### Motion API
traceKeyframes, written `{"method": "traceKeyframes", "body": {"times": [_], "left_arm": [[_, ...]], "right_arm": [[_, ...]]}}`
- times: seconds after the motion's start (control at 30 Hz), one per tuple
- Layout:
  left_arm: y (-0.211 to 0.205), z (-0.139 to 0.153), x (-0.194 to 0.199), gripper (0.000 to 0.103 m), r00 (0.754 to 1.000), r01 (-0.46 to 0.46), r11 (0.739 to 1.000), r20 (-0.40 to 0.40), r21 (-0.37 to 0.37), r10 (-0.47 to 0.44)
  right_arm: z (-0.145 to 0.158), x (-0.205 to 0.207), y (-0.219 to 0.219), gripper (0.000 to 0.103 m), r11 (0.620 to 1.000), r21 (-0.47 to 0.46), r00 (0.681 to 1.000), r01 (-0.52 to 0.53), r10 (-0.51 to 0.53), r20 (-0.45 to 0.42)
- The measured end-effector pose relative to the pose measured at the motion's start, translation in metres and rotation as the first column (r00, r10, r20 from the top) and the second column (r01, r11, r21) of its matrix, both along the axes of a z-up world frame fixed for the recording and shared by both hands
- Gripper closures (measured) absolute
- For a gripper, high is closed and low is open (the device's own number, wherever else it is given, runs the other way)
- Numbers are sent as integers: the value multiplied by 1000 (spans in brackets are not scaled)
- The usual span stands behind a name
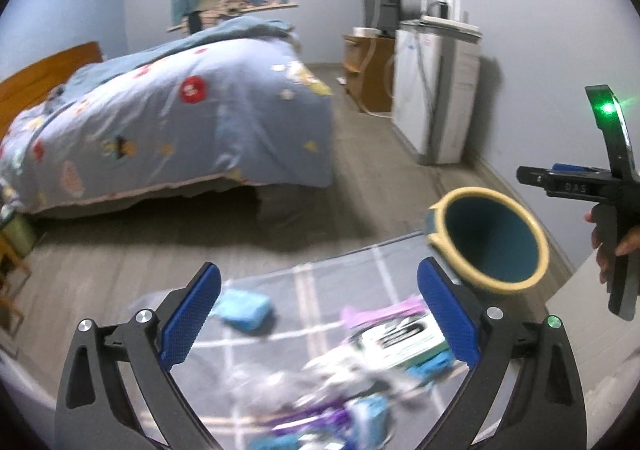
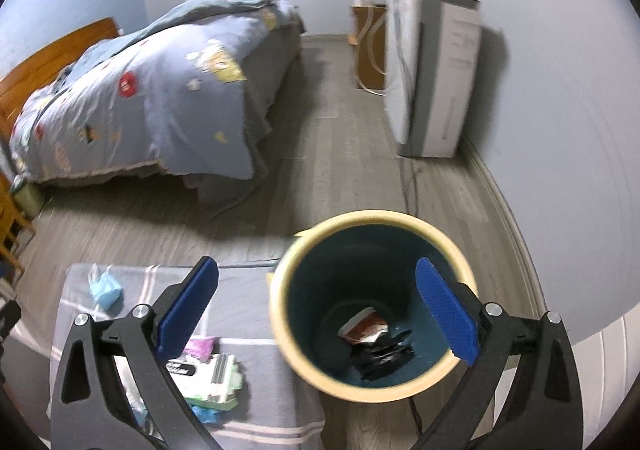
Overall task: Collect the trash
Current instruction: 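Grasp the pink wrapper with the right gripper while the left grasps the clear plastic bag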
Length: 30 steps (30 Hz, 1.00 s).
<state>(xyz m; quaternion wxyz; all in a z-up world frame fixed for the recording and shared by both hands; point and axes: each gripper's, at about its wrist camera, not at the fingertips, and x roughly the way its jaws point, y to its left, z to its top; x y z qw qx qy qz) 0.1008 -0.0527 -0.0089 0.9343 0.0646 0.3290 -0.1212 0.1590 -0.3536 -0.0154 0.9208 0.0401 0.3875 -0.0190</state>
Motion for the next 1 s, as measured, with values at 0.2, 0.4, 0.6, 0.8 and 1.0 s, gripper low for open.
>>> {"method": "traceKeyframes", "body": {"times": [0.2,0.4,0.6,0.8,1.0], "left_arm": [[54,-13,-16,5,995,-97,995,-10,25,97],[100,-24,-17,5,986,-163,986,-11,25,164],[113,-47,-6,5,987,-150,988,-55,43,152],[111,-68,3,5,986,-121,992,-108,31,124],[102,-96,14,5,977,-105,994,-180,43,111]], "right_arm": [[3,-5,46,6,997,51,999,-51,52,-7],[-5,-8,95,6,993,84,995,-80,84,-47],[-22,1,126,6,993,74,991,-88,95,-96],[-37,17,156,6,993,13,987,-121,122,-108],[-61,35,168,6,984,-57,977,-171,161,-141]]}}
